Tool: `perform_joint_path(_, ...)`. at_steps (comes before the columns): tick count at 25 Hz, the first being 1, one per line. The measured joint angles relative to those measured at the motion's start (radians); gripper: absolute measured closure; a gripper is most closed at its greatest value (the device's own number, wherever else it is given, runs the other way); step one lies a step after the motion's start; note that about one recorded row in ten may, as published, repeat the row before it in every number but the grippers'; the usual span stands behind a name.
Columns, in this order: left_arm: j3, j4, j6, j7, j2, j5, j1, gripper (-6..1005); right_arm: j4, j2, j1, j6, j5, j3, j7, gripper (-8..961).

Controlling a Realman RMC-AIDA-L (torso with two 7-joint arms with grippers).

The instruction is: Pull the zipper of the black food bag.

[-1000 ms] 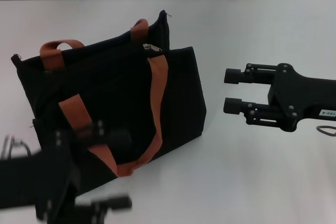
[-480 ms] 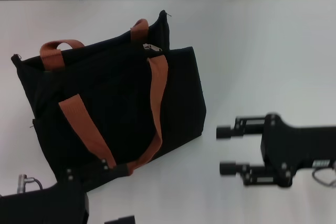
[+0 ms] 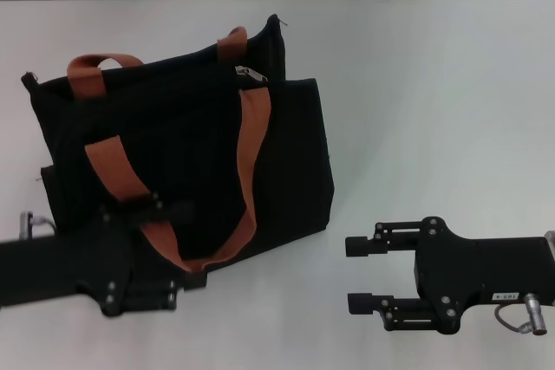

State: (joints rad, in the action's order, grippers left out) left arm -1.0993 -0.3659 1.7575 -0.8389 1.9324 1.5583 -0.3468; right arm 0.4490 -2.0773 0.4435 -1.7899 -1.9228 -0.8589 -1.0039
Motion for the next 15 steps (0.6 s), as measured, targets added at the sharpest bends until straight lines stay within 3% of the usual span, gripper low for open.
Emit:
perform_joint_path(5,0.032,-0.024,-0.043,-0.002,0.0,0.0,-0.059,186,-0.001,-0.001,-0.003,0.007,-0.001,0.006,0.0,327)
perform_joint_path(15,0.037,-0.059,-0.093,-0.003,0.01,0.0,-0.113,186,-0.002,-0.001,-0.009,0.009,0.003,0.009,0.001,321)
